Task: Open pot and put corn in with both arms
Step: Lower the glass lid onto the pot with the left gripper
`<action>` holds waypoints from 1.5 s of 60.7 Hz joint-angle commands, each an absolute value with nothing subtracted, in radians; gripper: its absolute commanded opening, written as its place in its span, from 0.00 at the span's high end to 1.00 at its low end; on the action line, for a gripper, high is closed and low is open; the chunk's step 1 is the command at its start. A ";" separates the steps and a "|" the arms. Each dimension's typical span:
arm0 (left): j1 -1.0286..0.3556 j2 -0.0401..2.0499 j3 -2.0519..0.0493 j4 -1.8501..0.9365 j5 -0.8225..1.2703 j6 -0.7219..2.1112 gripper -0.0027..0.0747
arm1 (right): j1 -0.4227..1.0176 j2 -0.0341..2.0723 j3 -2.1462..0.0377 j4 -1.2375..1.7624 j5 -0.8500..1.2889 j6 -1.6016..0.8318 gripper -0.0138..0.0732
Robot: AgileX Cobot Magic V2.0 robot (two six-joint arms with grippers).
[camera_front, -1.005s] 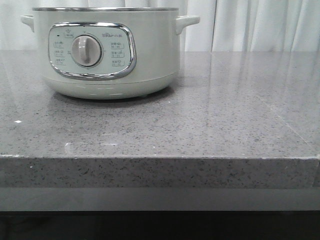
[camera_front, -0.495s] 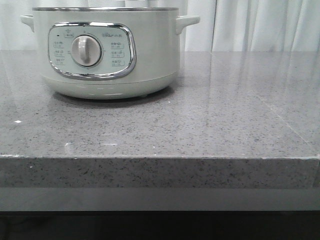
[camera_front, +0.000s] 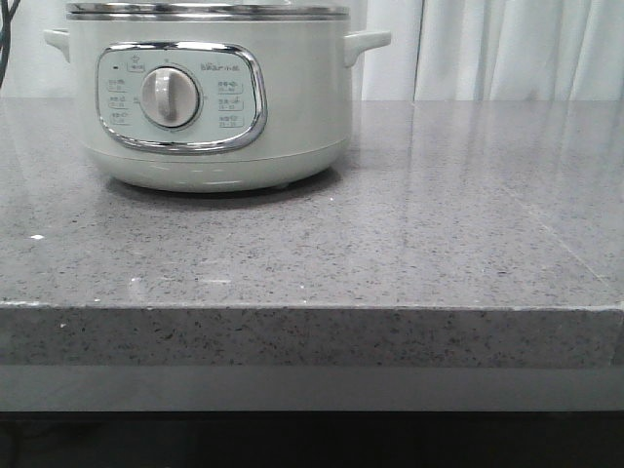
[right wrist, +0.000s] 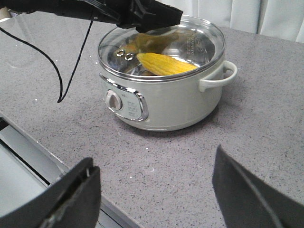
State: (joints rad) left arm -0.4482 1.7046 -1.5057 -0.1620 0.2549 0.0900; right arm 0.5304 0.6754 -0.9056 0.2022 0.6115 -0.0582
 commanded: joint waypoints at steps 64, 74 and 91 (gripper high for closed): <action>-0.447 1.636 -1.556 -0.152 0.272 0.089 0.69 | 0.525 0.673 -0.930 0.208 0.531 -0.060 0.24; -0.447 1.631 -1.556 -0.152 0.263 0.089 0.45 | 0.525 0.673 -0.930 0.208 0.531 -0.060 0.24; -0.447 1.568 -1.556 -0.152 0.287 0.089 0.33 | 0.525 0.673 -0.930 0.208 0.531 -0.060 0.24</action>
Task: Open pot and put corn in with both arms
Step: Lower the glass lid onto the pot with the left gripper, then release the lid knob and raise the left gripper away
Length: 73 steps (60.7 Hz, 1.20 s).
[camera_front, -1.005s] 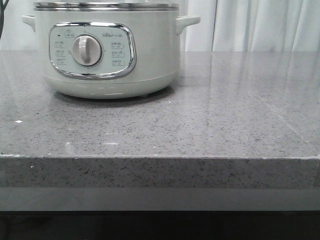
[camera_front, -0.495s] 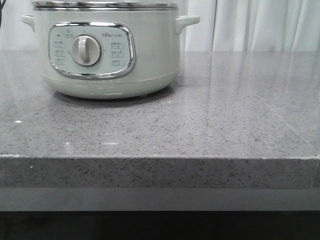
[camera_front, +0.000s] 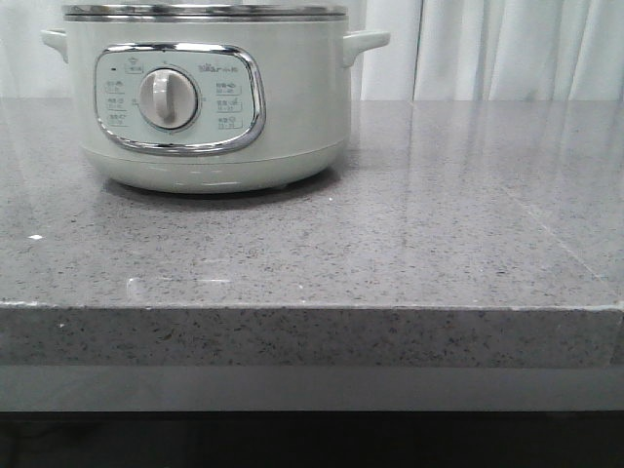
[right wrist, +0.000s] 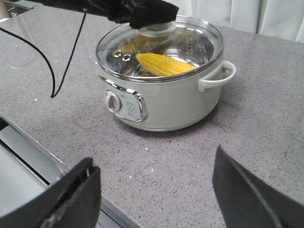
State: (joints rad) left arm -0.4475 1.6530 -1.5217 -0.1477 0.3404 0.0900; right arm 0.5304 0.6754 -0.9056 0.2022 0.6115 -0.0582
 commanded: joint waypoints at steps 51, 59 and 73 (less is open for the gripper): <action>-0.447 0.871 -1.155 -0.148 0.573 0.091 0.33 | 0.525 0.673 -0.930 0.208 0.531 -0.060 0.24; -0.447 0.746 -1.038 -0.148 0.573 0.091 0.33 | 0.525 0.673 -0.930 0.208 0.531 -0.060 0.24; -0.447 0.599 -0.895 -0.148 0.569 0.091 0.33 | 0.525 0.673 -0.930 0.208 0.531 -0.060 0.24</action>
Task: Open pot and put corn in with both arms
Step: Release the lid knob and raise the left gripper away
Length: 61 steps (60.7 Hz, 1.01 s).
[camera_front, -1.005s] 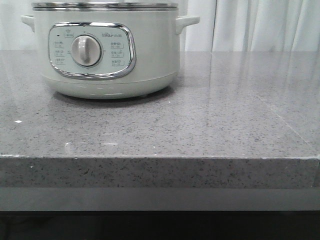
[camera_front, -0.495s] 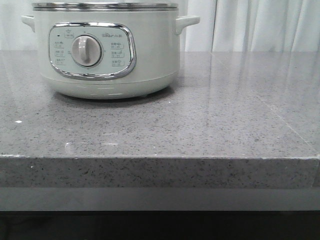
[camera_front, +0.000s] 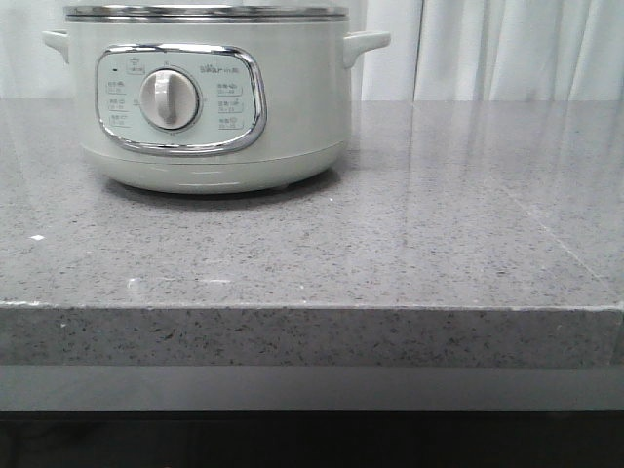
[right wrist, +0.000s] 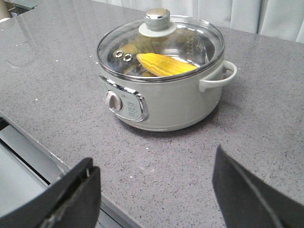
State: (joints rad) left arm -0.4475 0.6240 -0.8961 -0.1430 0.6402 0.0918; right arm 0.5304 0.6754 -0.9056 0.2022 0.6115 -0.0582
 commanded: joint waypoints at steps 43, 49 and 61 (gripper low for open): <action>-0.447 0.589 -0.888 -0.148 0.562 0.091 0.33 | 0.525 0.673 -0.930 0.208 0.531 -0.060 0.24; -0.447 0.589 -0.888 -0.148 0.562 0.091 0.33 | 0.525 0.673 -0.930 0.208 0.527 -0.060 0.24; -0.447 0.589 -0.888 -0.148 0.562 0.091 0.44 | 0.525 0.673 -0.930 0.208 0.512 -0.060 0.35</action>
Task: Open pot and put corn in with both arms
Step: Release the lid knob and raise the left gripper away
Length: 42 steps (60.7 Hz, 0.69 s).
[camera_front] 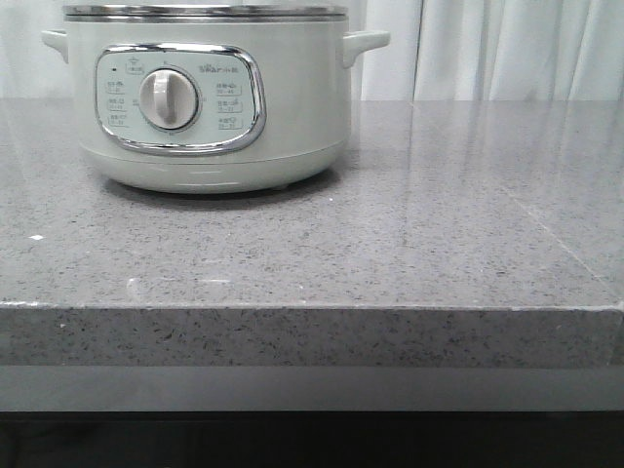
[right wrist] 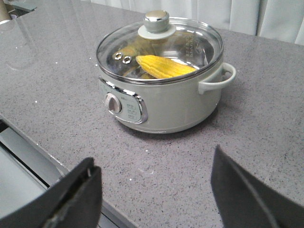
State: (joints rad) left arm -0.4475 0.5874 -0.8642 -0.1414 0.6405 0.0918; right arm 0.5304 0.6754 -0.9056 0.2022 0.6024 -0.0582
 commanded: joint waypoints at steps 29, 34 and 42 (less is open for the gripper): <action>-0.447 0.589 -0.888 -0.148 0.562 0.091 0.99 | 0.525 0.674 -0.930 0.208 0.524 -0.060 0.92; -0.447 0.589 -0.888 -0.148 0.562 0.091 0.99 | 0.525 0.674 -0.930 0.208 0.524 -0.060 0.92; -0.447 0.589 -0.888 -0.148 0.562 0.091 0.99 | 0.525 0.674 -0.930 0.208 0.524 -0.060 0.92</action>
State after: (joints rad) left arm -0.4475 0.5874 -0.8642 -0.1414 0.6405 0.0918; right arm 0.5304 0.6754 -0.9056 0.2022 0.5974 -0.0582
